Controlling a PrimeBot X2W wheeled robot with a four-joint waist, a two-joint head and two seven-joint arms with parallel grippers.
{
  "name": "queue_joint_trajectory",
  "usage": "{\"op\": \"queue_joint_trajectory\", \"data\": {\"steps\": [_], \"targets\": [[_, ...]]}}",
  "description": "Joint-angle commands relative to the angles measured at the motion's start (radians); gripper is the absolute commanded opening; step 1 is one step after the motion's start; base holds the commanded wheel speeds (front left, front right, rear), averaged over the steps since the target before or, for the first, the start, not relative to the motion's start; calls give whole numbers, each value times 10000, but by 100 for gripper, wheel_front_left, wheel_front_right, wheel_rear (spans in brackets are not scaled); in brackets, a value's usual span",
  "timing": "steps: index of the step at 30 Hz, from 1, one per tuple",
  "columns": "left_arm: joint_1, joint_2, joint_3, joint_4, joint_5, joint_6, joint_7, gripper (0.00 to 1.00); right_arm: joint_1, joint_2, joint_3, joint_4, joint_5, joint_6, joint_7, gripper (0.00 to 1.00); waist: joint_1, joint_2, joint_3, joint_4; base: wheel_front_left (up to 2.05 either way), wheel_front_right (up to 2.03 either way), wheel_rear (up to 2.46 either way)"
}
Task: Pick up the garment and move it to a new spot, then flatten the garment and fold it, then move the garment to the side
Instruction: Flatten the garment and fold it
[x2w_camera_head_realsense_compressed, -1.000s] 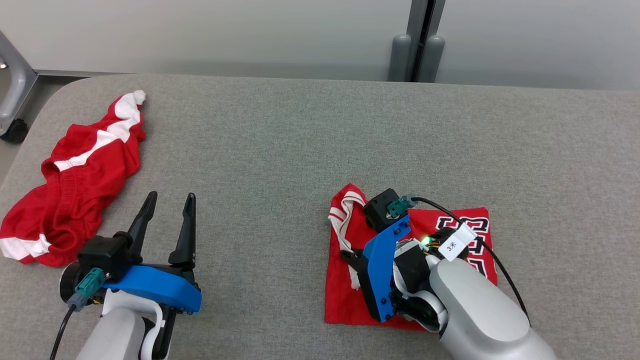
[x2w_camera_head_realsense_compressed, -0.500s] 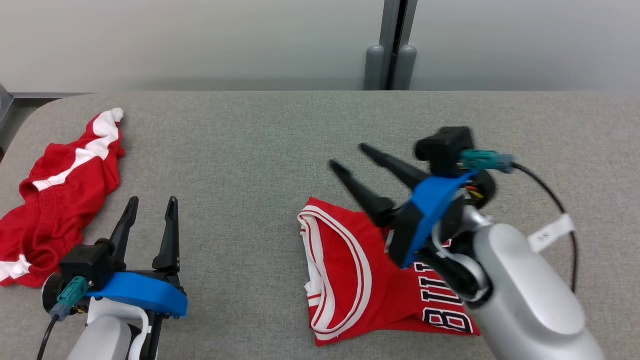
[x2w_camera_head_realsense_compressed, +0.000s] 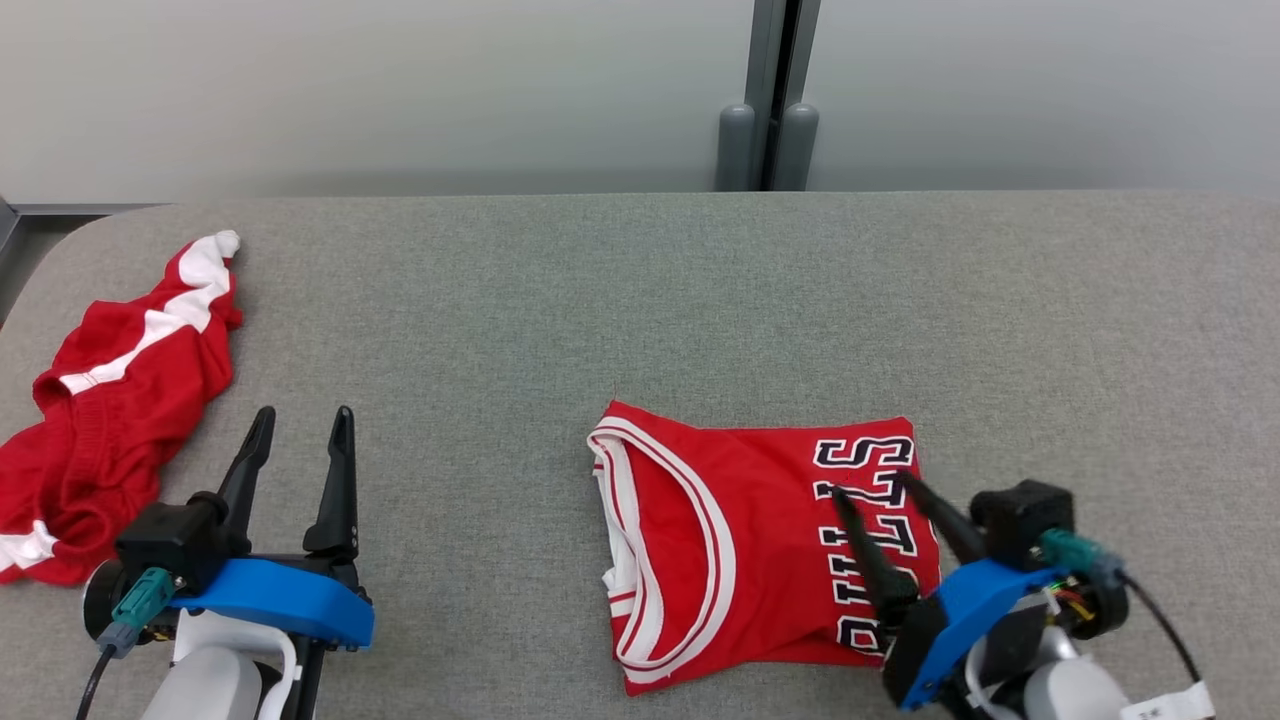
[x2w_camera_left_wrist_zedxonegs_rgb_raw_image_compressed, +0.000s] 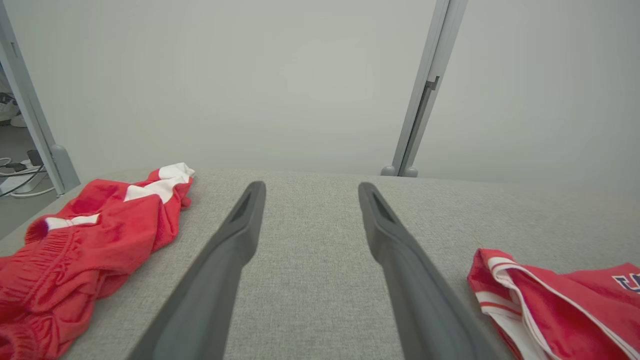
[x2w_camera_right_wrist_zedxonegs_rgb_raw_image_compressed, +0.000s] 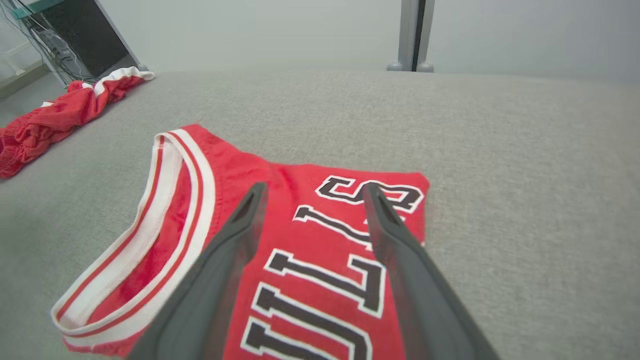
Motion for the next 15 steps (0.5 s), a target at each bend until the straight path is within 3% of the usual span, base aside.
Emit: {"op": "queue_joint_trajectory", "data": {"steps": [1, 2, 3, 5, 15], "targets": [[55, 51, 45, -39, -27, 11, -46, 100, 144, 134, 296, 168, 11, 1, -126, 100, 0, 0, 11, -7, 0, 0, 0], [47, 58, 46, -47, -36, 11, -46, 100, 139, 189, 535, 329, -7, 1, -204, 92, 0, 0, 23, -10, 0, 0, 0], [31, 64, 42, -55, -40, 15, -46, 100, 82, 240, 803, 548, -38, 1, -223, 40, 0, 0, 41, -5, 0, 0, 0], [-49, 64, 20, -67, -42, 11, -40, 100, -219, 312, 1369, 1008, -122, 1, -282, 0, 0, 0, 105, 29, 0, 0, 0], [-533, -59, -375, -19, 86, -147, 99, 100, -2170, 385, 4265, 3396, 968, 1, 84, 0, 0, 0, 441, 658, 0, 0, 0]]}}
